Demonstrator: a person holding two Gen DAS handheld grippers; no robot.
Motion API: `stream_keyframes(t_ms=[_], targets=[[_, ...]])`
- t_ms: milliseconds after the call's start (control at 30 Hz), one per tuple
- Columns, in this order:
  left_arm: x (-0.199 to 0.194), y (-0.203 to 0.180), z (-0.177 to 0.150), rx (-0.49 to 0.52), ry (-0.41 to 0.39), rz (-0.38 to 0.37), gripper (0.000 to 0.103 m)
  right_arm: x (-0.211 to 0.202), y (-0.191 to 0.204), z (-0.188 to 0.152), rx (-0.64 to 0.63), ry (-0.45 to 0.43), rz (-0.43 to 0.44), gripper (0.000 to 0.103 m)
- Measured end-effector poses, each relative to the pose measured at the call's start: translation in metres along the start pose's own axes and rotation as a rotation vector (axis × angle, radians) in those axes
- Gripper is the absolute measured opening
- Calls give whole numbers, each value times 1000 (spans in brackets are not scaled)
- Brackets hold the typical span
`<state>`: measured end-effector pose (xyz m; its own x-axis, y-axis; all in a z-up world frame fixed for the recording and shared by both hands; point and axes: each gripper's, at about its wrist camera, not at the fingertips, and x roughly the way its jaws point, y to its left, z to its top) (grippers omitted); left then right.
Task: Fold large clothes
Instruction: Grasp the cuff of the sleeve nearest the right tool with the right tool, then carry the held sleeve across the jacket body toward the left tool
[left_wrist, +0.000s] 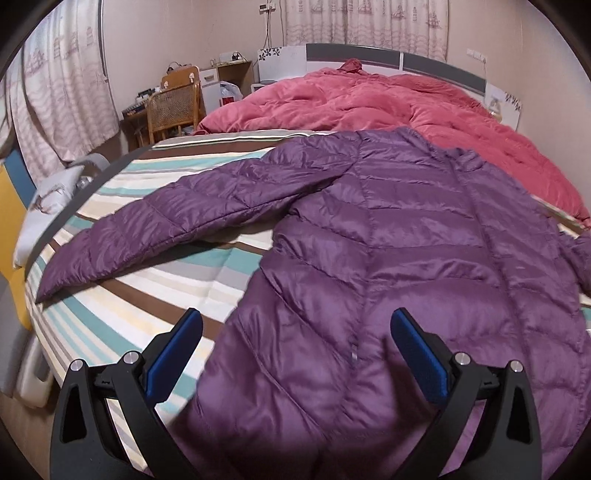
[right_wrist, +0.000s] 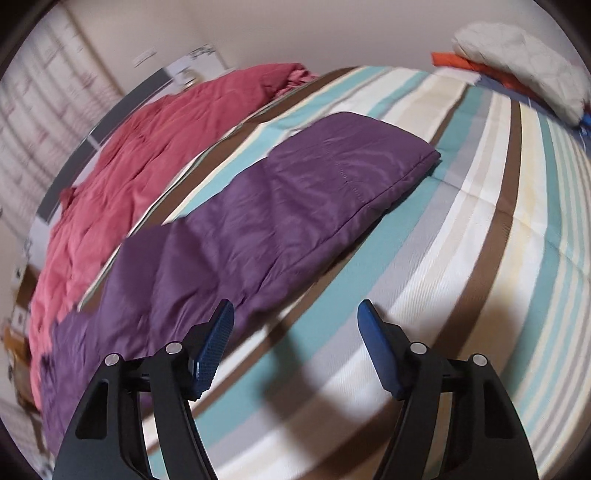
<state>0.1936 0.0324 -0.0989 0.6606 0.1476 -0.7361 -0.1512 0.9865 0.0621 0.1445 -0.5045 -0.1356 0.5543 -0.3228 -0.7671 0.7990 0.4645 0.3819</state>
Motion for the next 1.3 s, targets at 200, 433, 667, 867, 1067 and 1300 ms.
stream_keyframes(t_ms=[200,433,667,867,1067,1300], targets=[[17,2,1,12,-13,48,101,11,-5,18,70,-49,16,63],[34,8,-3,-13,31,50,101,22,-13,36,137,-82,12,43],[38,4,-6,3,46,71,101,28,-27,45,180,-81,75,10],[42,4,-8,-16,64,72,101,13,-11,48,73,-141,92,7],[50,21,-11,-127,104,-23,101,-12,18,45,-69,-214,136,5],[48,16,-14,-114,83,-5,101,-38,60,28,-240,-293,227,4]])
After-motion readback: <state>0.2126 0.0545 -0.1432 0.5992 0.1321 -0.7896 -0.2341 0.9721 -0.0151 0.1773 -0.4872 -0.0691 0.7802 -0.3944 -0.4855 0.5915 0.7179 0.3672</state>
